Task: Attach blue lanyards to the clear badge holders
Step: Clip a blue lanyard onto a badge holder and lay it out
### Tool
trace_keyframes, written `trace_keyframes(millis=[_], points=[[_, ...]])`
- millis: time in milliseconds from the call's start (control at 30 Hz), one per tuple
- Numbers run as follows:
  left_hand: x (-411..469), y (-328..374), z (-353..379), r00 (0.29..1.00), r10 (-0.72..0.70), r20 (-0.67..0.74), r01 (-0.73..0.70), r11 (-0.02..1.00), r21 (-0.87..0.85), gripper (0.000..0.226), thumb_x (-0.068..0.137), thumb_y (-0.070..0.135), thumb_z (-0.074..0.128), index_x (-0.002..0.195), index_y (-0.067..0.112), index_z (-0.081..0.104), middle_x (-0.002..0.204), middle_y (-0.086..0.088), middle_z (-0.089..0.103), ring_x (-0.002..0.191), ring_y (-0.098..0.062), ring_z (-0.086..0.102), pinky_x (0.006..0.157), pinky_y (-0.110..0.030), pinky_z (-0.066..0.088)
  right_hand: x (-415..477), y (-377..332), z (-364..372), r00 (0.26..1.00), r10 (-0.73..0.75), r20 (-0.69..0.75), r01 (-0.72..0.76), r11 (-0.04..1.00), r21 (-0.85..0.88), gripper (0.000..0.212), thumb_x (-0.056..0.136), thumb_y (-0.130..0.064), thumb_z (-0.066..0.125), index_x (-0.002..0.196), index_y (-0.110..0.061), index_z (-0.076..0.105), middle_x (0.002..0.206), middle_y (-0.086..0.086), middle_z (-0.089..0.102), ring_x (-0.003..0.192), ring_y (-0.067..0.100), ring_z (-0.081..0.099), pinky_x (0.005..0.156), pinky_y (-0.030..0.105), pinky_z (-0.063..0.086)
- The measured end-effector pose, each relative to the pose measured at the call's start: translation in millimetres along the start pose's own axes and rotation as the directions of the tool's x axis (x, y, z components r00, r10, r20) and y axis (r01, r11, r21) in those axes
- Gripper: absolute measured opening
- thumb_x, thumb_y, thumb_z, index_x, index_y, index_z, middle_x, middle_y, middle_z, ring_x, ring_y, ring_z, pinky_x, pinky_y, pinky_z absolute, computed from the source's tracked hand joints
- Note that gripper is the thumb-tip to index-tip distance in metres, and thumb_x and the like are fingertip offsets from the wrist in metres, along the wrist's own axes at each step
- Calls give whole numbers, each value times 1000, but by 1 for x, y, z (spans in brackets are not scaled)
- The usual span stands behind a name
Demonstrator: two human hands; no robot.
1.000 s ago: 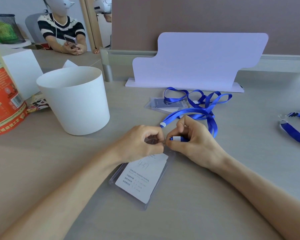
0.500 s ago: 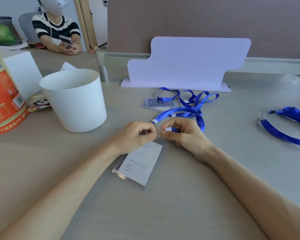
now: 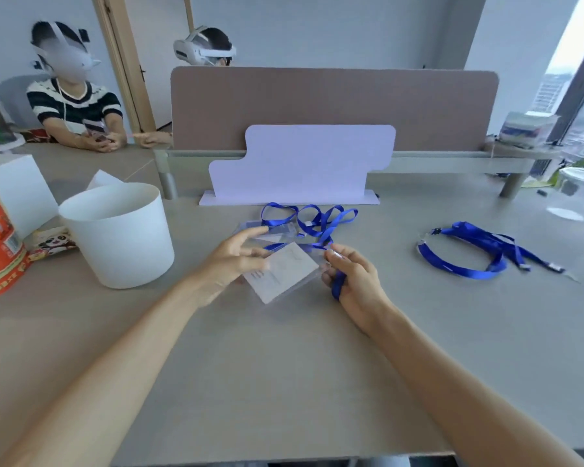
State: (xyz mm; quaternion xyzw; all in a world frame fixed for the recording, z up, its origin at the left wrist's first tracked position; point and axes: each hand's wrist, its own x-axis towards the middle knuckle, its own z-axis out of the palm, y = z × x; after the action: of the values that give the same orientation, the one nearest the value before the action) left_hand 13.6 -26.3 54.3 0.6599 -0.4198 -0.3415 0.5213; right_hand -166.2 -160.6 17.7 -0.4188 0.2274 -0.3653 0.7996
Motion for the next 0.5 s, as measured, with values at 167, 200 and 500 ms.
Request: trace_keyframes(millis=[167, 200, 500], points=[[-4, 23, 26, 995, 16, -100, -33, 985, -169, 62, 75, 13, 77, 130, 30, 54, 104, 8, 73, 103, -19, 67, 82, -33, 52, -38, -33, -12, 998, 1, 58, 15, 959, -281, 11, 90, -22, 67, 89, -11, 69, 78, 2, 67, 63, 15, 62, 66, 31, 41], [-5, 29, 32, 992, 21, -123, -44, 982, -184, 62, 72, 17, 80, 128, 30, 56, 106, 7, 72, 106, -19, 66, 86, -33, 51, -47, -41, -13, 997, -7, 83, 37, 928, -371, 13, 88, -23, 69, 86, -10, 71, 74, 2, 66, 63, 17, 60, 68, 35, 40], [-3, 92, 103, 990, 84, -110, -117, 932, -342, 51, 80, 25, 74, 126, 20, 52, 98, -2, 68, 71, -19, 61, 60, -30, 44, -98, -109, -26, 957, -268, -107, 185, 855, -484, 14, 92, -16, 63, 94, -4, 71, 89, 5, 75, 68, 11, 71, 69, 28, 51]])
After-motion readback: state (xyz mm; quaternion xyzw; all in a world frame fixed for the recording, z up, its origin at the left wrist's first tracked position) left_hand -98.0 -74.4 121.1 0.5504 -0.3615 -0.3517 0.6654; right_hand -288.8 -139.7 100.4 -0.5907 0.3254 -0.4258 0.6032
